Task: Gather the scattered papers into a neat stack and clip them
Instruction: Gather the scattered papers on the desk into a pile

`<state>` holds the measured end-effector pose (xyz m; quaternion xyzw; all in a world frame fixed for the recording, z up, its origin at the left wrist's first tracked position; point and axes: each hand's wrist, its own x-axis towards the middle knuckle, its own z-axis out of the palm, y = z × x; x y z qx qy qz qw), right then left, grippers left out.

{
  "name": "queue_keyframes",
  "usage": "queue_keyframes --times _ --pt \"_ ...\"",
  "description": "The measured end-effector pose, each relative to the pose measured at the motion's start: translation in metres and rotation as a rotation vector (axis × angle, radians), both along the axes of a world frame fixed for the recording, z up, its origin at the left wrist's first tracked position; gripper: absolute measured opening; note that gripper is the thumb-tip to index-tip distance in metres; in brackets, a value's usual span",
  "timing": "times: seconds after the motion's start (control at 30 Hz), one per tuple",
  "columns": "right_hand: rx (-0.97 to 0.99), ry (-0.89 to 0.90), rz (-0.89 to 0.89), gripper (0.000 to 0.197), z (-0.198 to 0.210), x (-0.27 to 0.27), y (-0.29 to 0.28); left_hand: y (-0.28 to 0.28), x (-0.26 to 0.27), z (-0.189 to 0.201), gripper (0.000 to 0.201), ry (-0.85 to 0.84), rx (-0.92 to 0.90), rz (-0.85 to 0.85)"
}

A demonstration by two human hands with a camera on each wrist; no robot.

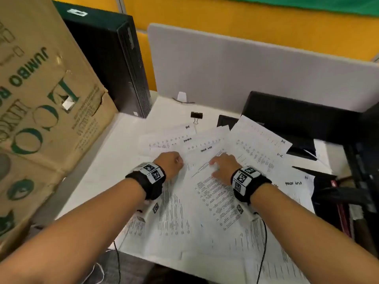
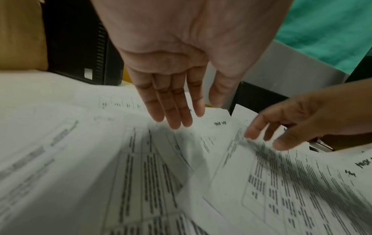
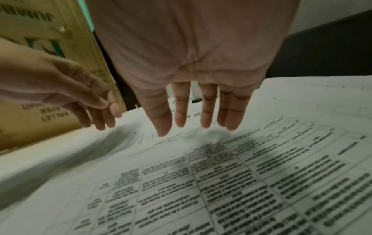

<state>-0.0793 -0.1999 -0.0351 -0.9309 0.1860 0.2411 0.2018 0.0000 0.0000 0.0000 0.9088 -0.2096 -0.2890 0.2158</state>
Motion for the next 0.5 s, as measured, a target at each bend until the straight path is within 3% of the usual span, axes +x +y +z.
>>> queue_keyframes --times 0.13,0.27,0.37,0.5 --pt "-0.182 -0.090 -0.221 0.068 -0.005 0.002 -0.013 -0.015 -0.013 -0.015 0.020 0.070 0.033 -0.032" --pt "-0.171 -0.002 -0.506 0.082 -0.010 -0.012 -0.051 -0.030 -0.018 -0.024 0.020 0.062 0.053 -0.076" --pt "-0.201 -0.038 -0.533 0.066 -0.013 -0.018 -0.063 -0.039 -0.018 -0.028 0.018 0.038 0.051 -0.091" --pt "-0.232 -0.220 -0.488 0.018 -0.007 -0.022 -0.069 -0.048 -0.016 -0.026 0.018 0.033 0.021 -0.082"
